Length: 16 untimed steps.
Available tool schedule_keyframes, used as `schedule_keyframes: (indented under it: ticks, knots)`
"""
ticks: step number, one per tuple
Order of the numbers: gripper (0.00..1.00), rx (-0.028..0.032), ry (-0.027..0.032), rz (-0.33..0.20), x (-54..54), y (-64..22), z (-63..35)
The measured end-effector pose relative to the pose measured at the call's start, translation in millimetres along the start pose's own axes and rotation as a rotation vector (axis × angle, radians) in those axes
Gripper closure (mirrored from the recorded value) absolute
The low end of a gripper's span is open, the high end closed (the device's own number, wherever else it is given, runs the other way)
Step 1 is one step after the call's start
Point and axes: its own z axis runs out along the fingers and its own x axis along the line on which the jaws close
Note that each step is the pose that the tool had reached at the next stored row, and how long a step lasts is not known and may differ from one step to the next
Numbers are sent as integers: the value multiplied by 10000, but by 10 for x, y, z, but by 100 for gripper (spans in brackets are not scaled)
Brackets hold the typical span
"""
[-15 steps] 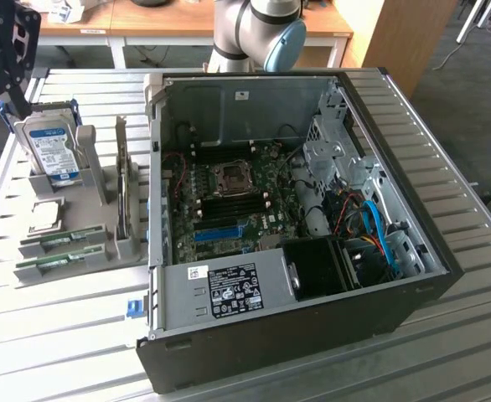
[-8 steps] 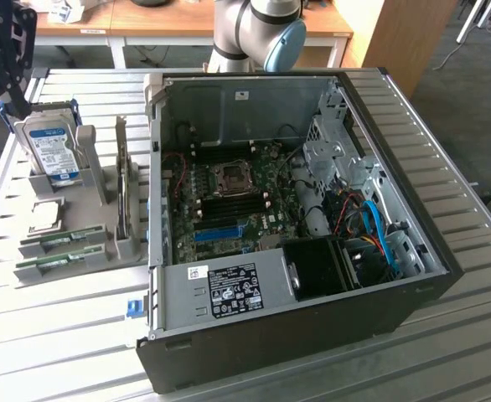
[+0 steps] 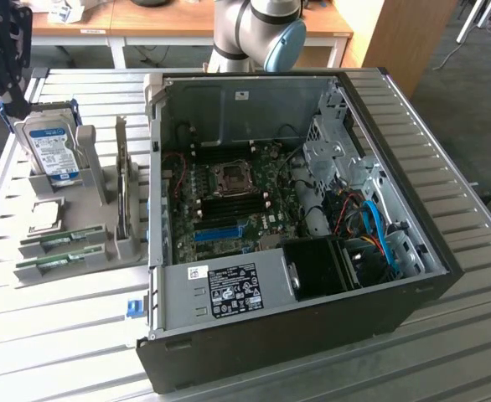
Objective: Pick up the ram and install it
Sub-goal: 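Pick up the ram and move it above insertion slot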
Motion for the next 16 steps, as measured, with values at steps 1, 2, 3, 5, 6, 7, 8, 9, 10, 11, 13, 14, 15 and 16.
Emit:
schedule_keyframes:
  ticks: [1,2,3,5,6,7,8,9,10,11,13,14,15,16]
  knots:
    - [89,-5,4,-142,0,0,0]
    - [89,-11,9,-293,0,0,0]
    - [89,-16,12,-436,0,0,0]
    - [89,-26,20,-724,0,0,0]
    - [89,-31,23,-869,0,0,0]
    - [89,-37,26,-1013,0,0,0]
    - [89,-43,29,-1167,0,0,-1]
    - [89,-49,30,-1310,0,0,0]
    - [89,-55,31,-1455,0,0,0]
    - [89,-61,32,-1601,0,0,0]
    - [89,-72,35,-1892,0,0,0]
    - [89,-79,36,-2051,0,0,0]
    - [89,-85,38,-2196,0,0,0]
    - [89,-92,37,-2340,0,0,0]
